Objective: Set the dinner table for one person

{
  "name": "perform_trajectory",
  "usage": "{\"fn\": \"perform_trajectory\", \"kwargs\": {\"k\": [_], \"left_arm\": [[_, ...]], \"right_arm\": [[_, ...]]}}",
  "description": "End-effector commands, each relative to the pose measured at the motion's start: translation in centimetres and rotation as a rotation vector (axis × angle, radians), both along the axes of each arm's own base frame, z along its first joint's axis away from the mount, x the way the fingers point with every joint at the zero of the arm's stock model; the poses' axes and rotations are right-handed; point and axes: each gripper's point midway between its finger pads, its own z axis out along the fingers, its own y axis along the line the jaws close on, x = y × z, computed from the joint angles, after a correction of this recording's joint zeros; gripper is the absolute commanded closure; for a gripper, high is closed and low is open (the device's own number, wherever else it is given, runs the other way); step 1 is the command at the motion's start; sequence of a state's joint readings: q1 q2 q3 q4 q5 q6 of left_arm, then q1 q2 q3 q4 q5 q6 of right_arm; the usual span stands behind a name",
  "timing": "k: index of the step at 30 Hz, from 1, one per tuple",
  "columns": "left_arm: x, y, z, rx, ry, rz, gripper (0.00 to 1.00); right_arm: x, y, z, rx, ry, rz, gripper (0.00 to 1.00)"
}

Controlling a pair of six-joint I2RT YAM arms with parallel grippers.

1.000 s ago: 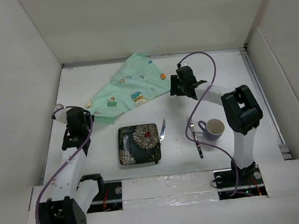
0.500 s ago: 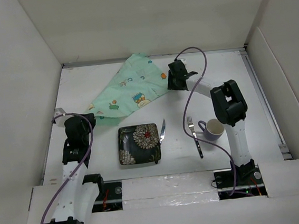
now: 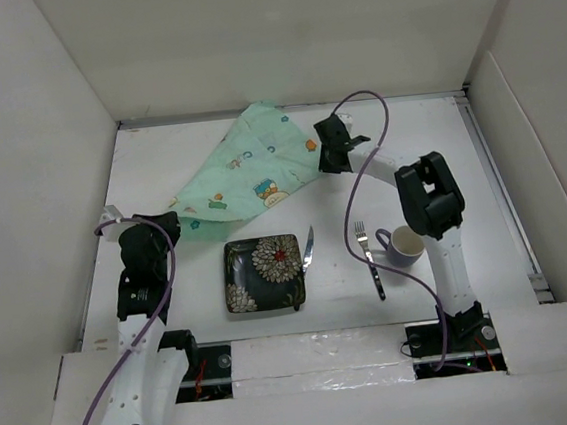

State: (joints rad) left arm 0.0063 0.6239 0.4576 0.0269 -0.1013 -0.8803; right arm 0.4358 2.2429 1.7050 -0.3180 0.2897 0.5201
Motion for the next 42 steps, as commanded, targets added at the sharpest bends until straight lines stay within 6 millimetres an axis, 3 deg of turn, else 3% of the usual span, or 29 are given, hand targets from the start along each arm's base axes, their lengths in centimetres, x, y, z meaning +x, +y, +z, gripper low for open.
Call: {"fn": "perform_trajectory", "kwargs": {"k": [1, 2, 3, 6, 7, 8, 9, 10, 11, 12, 13, 14, 15, 16, 17, 21, 23, 26, 30, 33, 34, 36, 37, 39, 41, 42], "left_arm": [[0.4, -0.3, 2.0, 0.000, -0.070, -0.013, 1.00], [0.4, -0.2, 2.4, -0.004, -0.078, -0.009, 1.00], [0.5, -0.3, 2.7, -0.008, -0.087, -0.009, 1.00], [1.1, -0.3, 4.8, -0.036, -0.151, -0.002, 1.00], [1.3, -0.3, 5.2, -0.047, -0.165, 0.003, 1.00], [1.7, -0.4, 7.0, -0.074, -0.218, 0.007, 1.00], [2.2, -0.4, 7.4, -0.082, -0.224, 0.007, 1.00], [3.0, -0.5, 10.5, -0.107, -0.294, 0.006, 1.00], [3.4, -0.5, 10.0, -0.107, -0.275, 0.007, 1.00], [3.8, -0.5, 10.8, -0.108, -0.286, 0.006, 1.00], [4.1, -0.4, 13.8, -0.107, -0.343, 0.006, 1.00], [4.8, -0.4, 14.4, -0.105, -0.339, 0.006, 1.00], [5.1, -0.5, 15.7, -0.106, -0.360, 0.004, 1.00], [5.1, -0.5, 18.8, -0.102, -0.417, -0.003, 1.00], [5.6, -0.8, 19.8, -0.101, -0.423, -0.019, 1.00], [4.8, -0.9, 25.4, -0.070, -0.515, -0.038, 1.00], [3.9, -1.1, 27.2, -0.062, -0.558, -0.048, 1.00], [2.7, -1.4, 28.1, -0.053, -0.589, -0.066, 1.00], [1.7, -1.5, 27.8, -0.044, -0.595, -0.075, 1.00], [0.6, -1.2, 27.3, -0.024, -0.586, -0.059, 1.00], [0.5, -1.1, 26.3, -0.020, -0.564, -0.058, 1.00], [-0.7, -0.6, 26.3, -0.001, -0.572, -0.030, 1.00], [-0.7, -0.4, 25.3, 0.000, -0.554, -0.017, 1.00], [-1.2, -0.1, 25.0, 0.008, -0.560, -0.003, 1.00], [0.1, 0.0, 23.1, 0.005, -0.509, 0.005, 1.00], [0.7, 0.0, 22.5, 0.005, -0.486, 0.003, 1.00]], "right_arm": [[0.0, 0.6, 4.9, 0.036, -0.103, -0.029, 1.00], [-0.4, 0.2, 5.3, 0.030, -0.113, -0.034, 1.00], [-0.2, 0.2, 8.1, 0.054, -0.172, -0.038, 1.00], [-0.7, 0.0, 11.5, 0.063, -0.247, -0.035, 1.00], [-1.0, -0.4, 15.0, 0.078, -0.310, -0.032, 1.00], [-1.2, -0.8, 16.7, 0.077, -0.346, -0.039, 1.00], [-1.5, -1.1, 18.7, 0.087, -0.388, -0.040, 1.00], [-3.2, -2.0, 24.3, 0.096, -0.492, -0.033, 1.00], [-3.3, -2.0, 24.3, 0.096, -0.493, -0.033, 1.00], [-4.0, -2.5, 26.3, 0.098, -0.528, -0.032, 1.00], [-4.5, -3.5, 27.9, 0.079, -0.559, -0.031, 1.00], [-6.1, -4.7, 31.5, 0.092, -0.626, -0.045, 1.00], [-6.9, -5.8, 33.0, 0.086, -0.650, -0.056, 1.00], [-7.7, -7.1, 34.6, 0.071, -0.682, -0.063, 1.00], [-9.5, -8.2, 37.4, 0.090, -0.739, -0.065, 1.00], [-13.7, -11.2, 42.5, 0.091, -0.838, -0.060, 1.00], [-14.9, -12.2, 43.5, 0.084, -0.857, -0.051, 1.00], [-16.6, -12.6, 44.4, 0.091, -0.878, -0.025, 1.00], [-18.2, -12.5, 43.9, 0.102, -0.879, 0.012, 1.00], [-19.9, -12.4, 42.9, 0.119, -0.875, 0.054, 1.00], [-20.0, -12.2, 41.3, 0.117, -0.848, 0.066, 1.00], [-21.7, -12.6, 41.3, 0.135, -0.870, 0.077, 1.00], [-21.7, -12.6, 39.9, 0.129, -0.847, 0.079, 1.00], [-21.8, -13.0, 39.6, 0.127, -0.861, 0.058, 1.00], [-20.5, -13.0, 38.4, 0.115, -0.826, 0.056, 1.00], [-18.8, -12.5, 36.9, 0.103, -0.781, 0.061, 1.00]]}}
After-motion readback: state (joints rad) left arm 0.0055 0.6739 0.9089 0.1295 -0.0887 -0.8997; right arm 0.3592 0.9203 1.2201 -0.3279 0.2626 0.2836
